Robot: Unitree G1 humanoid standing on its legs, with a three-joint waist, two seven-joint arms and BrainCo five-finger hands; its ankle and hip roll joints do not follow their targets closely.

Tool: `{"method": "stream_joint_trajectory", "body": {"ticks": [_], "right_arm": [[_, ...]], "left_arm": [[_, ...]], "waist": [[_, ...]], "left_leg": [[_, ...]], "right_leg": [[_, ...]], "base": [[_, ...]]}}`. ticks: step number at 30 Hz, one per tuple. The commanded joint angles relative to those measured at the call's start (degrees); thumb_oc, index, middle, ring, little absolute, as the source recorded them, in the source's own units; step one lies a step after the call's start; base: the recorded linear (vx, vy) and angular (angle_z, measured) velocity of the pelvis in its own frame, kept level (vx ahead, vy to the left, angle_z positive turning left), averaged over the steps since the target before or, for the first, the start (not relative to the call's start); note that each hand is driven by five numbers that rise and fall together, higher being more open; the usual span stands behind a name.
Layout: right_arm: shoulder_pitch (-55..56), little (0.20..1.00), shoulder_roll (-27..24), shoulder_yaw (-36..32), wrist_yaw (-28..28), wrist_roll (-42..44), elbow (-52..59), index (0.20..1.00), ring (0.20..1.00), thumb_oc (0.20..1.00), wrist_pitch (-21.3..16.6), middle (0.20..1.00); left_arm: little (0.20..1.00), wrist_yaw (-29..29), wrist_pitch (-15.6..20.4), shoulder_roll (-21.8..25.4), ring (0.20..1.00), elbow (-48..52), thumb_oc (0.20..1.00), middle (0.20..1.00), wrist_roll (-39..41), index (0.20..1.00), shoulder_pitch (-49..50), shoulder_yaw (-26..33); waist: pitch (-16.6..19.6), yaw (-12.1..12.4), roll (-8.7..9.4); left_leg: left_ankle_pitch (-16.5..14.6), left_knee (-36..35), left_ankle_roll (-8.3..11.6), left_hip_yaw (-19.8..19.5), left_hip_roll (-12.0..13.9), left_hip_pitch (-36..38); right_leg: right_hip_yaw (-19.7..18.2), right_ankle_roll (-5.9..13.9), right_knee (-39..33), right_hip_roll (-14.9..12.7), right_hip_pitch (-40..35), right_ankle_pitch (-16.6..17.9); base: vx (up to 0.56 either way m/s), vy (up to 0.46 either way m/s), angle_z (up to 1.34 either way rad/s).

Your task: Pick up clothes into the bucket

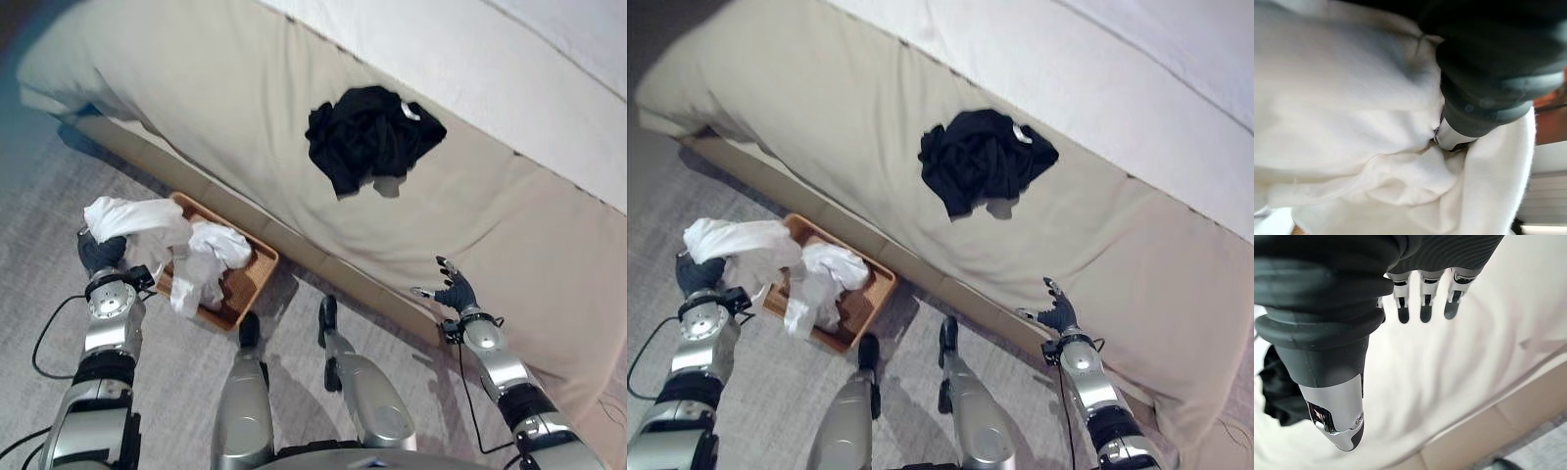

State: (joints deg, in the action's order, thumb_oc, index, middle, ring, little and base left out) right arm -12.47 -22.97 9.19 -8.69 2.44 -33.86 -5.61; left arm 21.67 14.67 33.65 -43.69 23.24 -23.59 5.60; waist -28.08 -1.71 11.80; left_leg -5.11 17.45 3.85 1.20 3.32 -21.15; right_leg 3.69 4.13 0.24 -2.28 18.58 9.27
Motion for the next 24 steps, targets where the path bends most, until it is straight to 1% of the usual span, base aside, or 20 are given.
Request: {"method": "stream_joint_trajectory", "body": {"ticks": [1, 2, 3, 4, 5, 7, 8, 9, 10, 14, 15, 16, 17, 18, 19, 20, 21, 22, 23, 24], "right_arm": [[-1.6, 1.0, -2.0, 1.9, -2.7, 2.2, 5.3, 1.0, 1.0, 1.0, -3.2, 1.0], [-1.9, 1.0, -2.2, 1.8, -3.1, 2.7, 6.2, 1.0, 1.0, 1.0, -3.7, 1.0], [-2.0, 1.0, -2.5, 1.9, -3.4, 3.1, 7.2, 1.0, 1.0, 1.0, -4.0, 1.0], [-2.2, 1.0, -3.0, 1.7, -4.0, 3.2, 8.9, 1.0, 1.0, 1.0, -4.4, 1.0], [-2.2, 1.0, -2.9, 1.6, -4.0, 3.2, 8.9, 1.0, 1.0, 1.0, -4.4, 1.0], [-2.5, 1.0, -3.1, 1.3, -4.5, 3.9, 11.1, 1.0, 1.0, 1.0, -5.1, 1.0], [-3.0, 1.0, -3.2, 1.1, -4.9, 4.4, 11.8, 1.0, 1.0, 1.0, -5.4, 1.0], [-3.0, 1.0, -3.2, 1.1, -4.9, 4.4, 11.8, 1.0, 1.0, 1.0, -5.4, 1.0], [-4.1, 1.0, -3.2, 1.3, -6.0, 4.8, 13.0, 1.0, 1.0, 1.0, -5.6, 1.0], [-5.4, 1.0, -2.5, 0.3, -8.1, 5.6, 16.1, 1.0, 1.0, 1.0, -6.5, 1.0], [-6.2, 1.0, -2.1, -0.9, -10.3, 5.8, 18.3, 1.0, 1.0, 1.0, -7.4, 1.0], [-6.2, 1.0, -2.1, -1.0, -10.3, 5.8, 18.3, 1.0, 1.0, 1.0, -7.3, 1.0], [-6.9, 1.0, -2.0, -2.6, -12.9, 4.6, 22.5, 1.0, 1.0, 1.0, -8.8, 1.0], [-7.3, 1.0, -2.2, -3.4, -14.3, 3.6, 24.0, 1.0, 1.0, 1.0, -9.2, 1.0], [-7.7, 1.0, -2.5, -4.3, -16.1, 2.0, 25.6, 1.0, 1.0, 1.0, -9.2, 1.0], [-8.8, 1.0, -2.8, -5.7, -18.6, -0.2, 28.0, 1.0, 1.0, 1.0, -9.2, 1.0], [-10.2, 1.0, -4.0, -7.6, -22.2, -5.9, 31.0, 1.0, 1.0, 1.0, -7.9, 1.0], [-10.0, 1.0, -4.0, -7.6, -22.3, -6.1, 31.2, 1.0, 1.0, 1.0, -7.7, 1.0], [-11.0, 1.0, -5.1, -9.1, -24.5, -9.6, 33.1, 1.0, 1.0, 1.0, -6.9, 1.0], [-11.9, 1.0, -5.3, -9.4, -25.3, -10.7, 33.2, 1.0, 1.0, 1.0, -6.5, 1.0]], "left_arm": [[0.2, 1.2, 1.4, 4.4, 0.2, -1.4, 0.2, 0.2, -1.0, 0.2, -3.1, -0.6], [0.2, 1.4, 1.2, 5.0, 0.2, -1.9, 0.2, 0.2, -1.2, 0.2, -4.3, -1.4], [0.2, 1.4, 1.0, 5.3, 0.2, -2.1, 0.2, 0.2, -1.0, 0.2, -5.2, -2.2], [0.2, 1.5, 0.6, 5.8, 0.2, -2.9, 0.2, 0.2, -1.6, 0.2, -6.7, -3.4], [0.2, 1.5, 0.6, 5.8, 0.2, -2.9, 0.2, 0.2, -1.6, 0.2, -6.9, -3.5], [0.2, 1.5, 0.1, 6.0, 0.2, -3.6, 0.2, 0.2, -1.3, 0.2, -8.4, -4.6], [1.0, 1.6, -0.2, 6.4, 1.0, -4.2, 1.0, 1.0, -1.3, 1.0, -9.2, -5.1], [1.0, 1.6, -0.2, 6.4, 1.0, -4.2, 1.0, 1.0, -1.3, 1.0, -9.2, -5.1], [1.0, 2.1, -1.9, 6.6, 1.0, -6.3, 1.0, 1.0, -1.9, 1.0, -11.5, -6.1], [1.0, 3.1, -2.8, 5.9, 1.0, -7.4, 1.0, 1.0, -2.4, 1.0, -13.6, -7.0], [1.0, 4.0, -3.4, 5.2, 1.0, -8.7, 1.0, 1.0, -2.8, 1.0, -14.1, -6.8], [1.0, 4.0, -3.4, 5.2, 1.0, -8.7, 1.0, 1.0, -2.8, 1.0, -14.1, -6.8], [1.0, 5.4, -4.5, 4.1, 1.0, -11.1, 1.0, 1.0, -3.4, 1.0, -15.1, -6.2], [1.0, 6.1, -4.8, 3.4, 1.0, -11.6, 1.0, 1.0, -2.9, 1.0, -15.2, -5.7], [1.0, 6.3, -5.0, 2.2, 1.0, -12.2, 1.0, 1.0, -1.2, 1.0, -14.9, -4.8], [1.0, 6.0, -4.5, 0.3, 1.0, -12.3, 1.0, 1.0, 3.2, 1.0, -14.2, -3.2], [1.0, 5.0, -2.3, -2.7, 1.0, -8.9, 1.0, 1.0, 10.6, 1.0, -12.6, -1.3], [1.0, 4.9, -2.3, -2.8, 1.0, -8.8, 1.0, 1.0, 10.7, 1.0, -12.4, -1.3], [1.0, 3.7, -1.1, -4.7, 1.0, -6.8, 1.0, 1.0, 15.8, 1.0, -10.9, -0.1], [1.0, 3.2, -0.3, -5.9, 1.0, -5.1, 1.0, 1.0, 18.5, 1.0, -9.9, 0.3]], "waist": [[-0.9, -0.5, 2.33], [-1.7, -0.9, 2.7], [-1.7, -1.3, 3.2], [-1.7, -2.2, 3.55], [-1.7, -2.2, 3.47], [-1.7, -3.2, 3.92], [-1.7, -3.6, 4.17], [-1.7, -3.6, 4.16], [-1.7, -4.2, 4.59], [-1.7, -5.0, 5.04], [-1.7, -5.3, 5.06], [-1.7, -5.3, 5.03], [-1.7, -5.8, 4.93], [-1.7, -5.9, 4.86], [-1.7, -5.9, 4.56], [-1.7, -5.7, 4.23], [-1.7, -5.4, 3.52], [-1.7, -5.5, 3.41], [-1.7, -5.1, 2.83], [-1.7, -4.8, 2.53]], "left_leg": [[-3.7, 10.2, -2.5, -3.4, -1.8, -5.7], [-4.5, 12.5, -2.62, -3.6, -1.5, -8.2], [-4.7, 13.6, -2.69, -3.7, -1.5, -10.2], [-5.0, 15.4, -2.92, -4.3, -1.7, -14.0], [-5.0, 15.6, -2.92, -4.4, -1.7, -14.3], [-5.4, 17.6, -3.1, -4.9, -1.7, -18.2], [-5.3, 18.4, -3.17, -5.0, -1.7, -20.4], [-5.4, 18.4, -3.16, -5.0, -1.7, -20.4], [-5.1, 19.3, -3.14, -5.2, -1.5, -23.6], [-4.7, 19.8, -3.0, -5.6, -1.2, -26.5], [-4.4, 19.7, -2.89, -5.8, -1.1, -27.3], [-4.4, 19.8, -2.89, -5.8, -1.2, -27.3], [-3.9, 18.9, -2.63, -6.0, -1.0, -27.6], [-3.8, 18.4, -2.54, -6.1, -1.0, -27.5], [-3.5, 17.8, -2.45, -6.2, -1.1, -27.4], [-3.2, 17.0, -2.39, -6.1, -1.1, -27.3], [-2.7, 15.4, -2.27, -6.1, -1.3, -27.0], [-2.6, 15.3, -2.27, -6.1, -1.3, -26.9], [-2.2, 14.3, -2.14, -6.1, -1.4, -26.7], [-1.9, 13.5, -2.09, -6.2, -1.5, -26.5]], "right_leg": [[-0.7, 4.42, 7.7, -3.8, 0.7, -4.5], [-0.9, 4.33, 9.0, -3.3, 2.7, -4.6], [-1.0, 4.25, 9.8, -3.1, 4.7, -4.8], [-1.1, 4.05, 11.4, -2.6, 8.3, -5.3], [-1.0, 4.05, 11.5, -2.5, 8.4, -5.3], [-0.8, 3.86, 13.0, -2.3, 12.1, -5.6], [-0.6, 3.84, 13.8, -1.9, 14.3, -5.6], [-0.6, 3.84, 13.9, -1.9, 14.3, -5.6], [-0.2, 3.74, 14.3, -1.7, 17.3, -5.5], [0.4, 3.75, 14.5, -1.4, 20.3, -5.0], [0.7, 3.71, 14.3, -1.3, 21.1, -4.9], [0.8, 3.71, 14.3, -1.3, 21.1, -4.9], [1.1, 3.62, 14.0, -1.3, 21.9, -4.9], [1.2, 3.62, 13.7, -1.4, 22.0, -4.9], [1.5, 3.62, 13.5, -1.6, 22.0, -4.8], [1.7, 3.6, 13.2, -1.7, 22.0, -4.8], [2.0, 3.56, 12.6, -2.0, 22.0, -4.6], [2.0, 3.56, 12.6, -2.0, 22.0, -4.6], [2.4, 3.56, 12.3, -2.2, 21.9, -4.5], [2.5, 3.57, 11.9, -2.3, 21.9, -4.4]], "base": [[-0.11, 0.017, -0.06], [-0.07, 0.012, -0.08], [-0.13, 0.025, -0.12], [-0.08, 0.018, -0.14], [-0.08, 0.016, -0.11], [-0.07, -0.001, 0.0], [-0.06, 0.002, 0.04], [-0.08, -0.012, -0.01], [-0.05, -0.024, -0.03], [-0.02, -0.017, 0.0], [-0.01, -0.027, 0.08], [-0.01, -0.036, 0.08], [0.0, -0.032, 0.03], [-0.01, -0.041, 0.03], [-0.01, -0.031, 0.03], [-0.01, -0.036, 0.05], [-0.01, -0.027, 0.03], [-0.01, -0.029, 0.09], [-0.01, -0.012, 0.1], [-0.01, -0.031, 0.1]]}}
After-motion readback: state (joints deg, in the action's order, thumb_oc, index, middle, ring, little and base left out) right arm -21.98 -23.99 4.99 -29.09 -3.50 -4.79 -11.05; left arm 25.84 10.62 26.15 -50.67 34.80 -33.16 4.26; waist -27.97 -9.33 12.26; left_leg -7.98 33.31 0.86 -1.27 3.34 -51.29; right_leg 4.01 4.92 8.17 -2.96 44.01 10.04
